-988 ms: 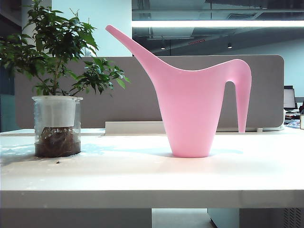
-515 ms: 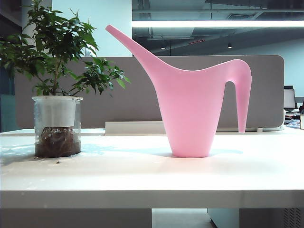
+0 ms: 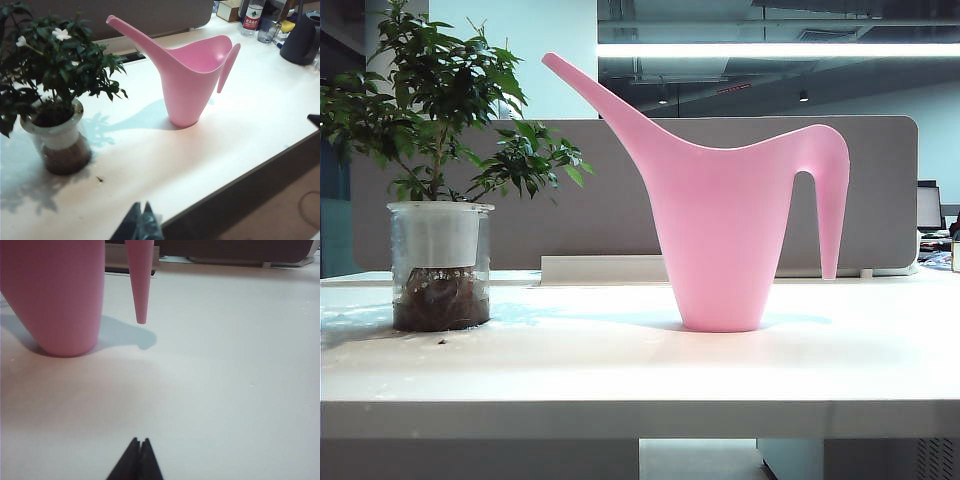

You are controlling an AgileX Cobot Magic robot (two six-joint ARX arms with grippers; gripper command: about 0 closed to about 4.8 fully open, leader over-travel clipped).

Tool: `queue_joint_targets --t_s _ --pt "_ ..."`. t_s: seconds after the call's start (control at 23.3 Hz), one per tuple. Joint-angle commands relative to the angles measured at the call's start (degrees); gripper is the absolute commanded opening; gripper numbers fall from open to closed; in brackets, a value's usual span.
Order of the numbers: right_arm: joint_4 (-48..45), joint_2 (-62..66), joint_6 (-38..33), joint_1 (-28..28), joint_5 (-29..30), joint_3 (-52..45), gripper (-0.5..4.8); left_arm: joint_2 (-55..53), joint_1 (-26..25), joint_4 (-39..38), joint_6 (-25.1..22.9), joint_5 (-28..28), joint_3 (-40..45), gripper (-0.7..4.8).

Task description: Pick up the watering can from the table, water the potted plant, and put the can back.

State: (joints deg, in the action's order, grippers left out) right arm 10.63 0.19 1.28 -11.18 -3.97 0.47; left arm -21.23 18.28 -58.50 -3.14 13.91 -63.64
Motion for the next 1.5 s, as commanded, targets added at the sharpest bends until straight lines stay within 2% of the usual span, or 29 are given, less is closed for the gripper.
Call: queue_joint_targets --t_s 0.04,0.26,0.34,0.43,0.47,0.56,0.64,0.73,0.86,0.99,1.25,1.42,1.5 --pt "-0.5 -0.1 -0.1 0.0 0.0 -0.4 -0.05 0.2 0.0 2.6 -7.6 -1.7 2.1 -0.05" --pt "-0.5 -0.1 -0.1 0.0 0.0 -0.4 -0.05 0.2 0.0 11.3 -7.9 -1.1 14.1 -0.05" --pt "-0.5 -0.1 -0.1 0.0 0.0 -0.4 -0.05 0.5 0.0 20.4 -9.0 -1.0 22.1 -0.05" --pt "-0.5 -0.1 -0.1 0.1 0.0 -0.4 -0.05 0.8 0.0 34.2 -7.8 0.0 30.9 -0.05" --pt "-0.5 -0.1 -0.1 0.1 0.0 -0.4 -0.05 1.5 0.0 44.1 -6.1 0.5 36.9 -0.05" --pt "-0.5 -0.1 -0.1 0.1 0.0 -0.4 -0.05 3.5 0.0 58.4 -1.8 0.2 46.1 -0.05" --pt "-0.5 -0.1 -0.1 0.1 0.0 -0.4 -0.05 6.8 0.0 65.7 -0.6 0.3 53.7 -0.05" --pt "-0.5 -0.1 -0.1 0.1 0.0 -0.4 -0.05 10.4 0.0 68.5 1.4 -0.2 58.7 -0.05" --pt "-0.5 -0.1 -0.1 0.1 0.0 -0.4 -0.05 15.6 -0.1 68.3 6.6 -5.2 63.2 -0.05" --pt "-0.5 -0.1 -0.1 0.1 0.0 -0.4 -0.05 17.7 -1.0 63.7 7.9 -8.0 63.1 -0.05" --pt "-0.5 -0.1 -0.1 0.1 0.0 -0.4 -0.05 19.3 -11.8 58.0 8.1 -3.2 63.1 -0.05" --pt "-0.5 -0.1 -0.1 0.0 0.0 -0.4 -0.05 20.8 -15.1 48.9 7.9 -3.2 63.1 -0.05" --pt "-0.6 -0.2 -0.1 0.0 0.0 -0.4 -0.05 20.8 -14.9 49.0 6.3 -3.8 63.1 -0.05"
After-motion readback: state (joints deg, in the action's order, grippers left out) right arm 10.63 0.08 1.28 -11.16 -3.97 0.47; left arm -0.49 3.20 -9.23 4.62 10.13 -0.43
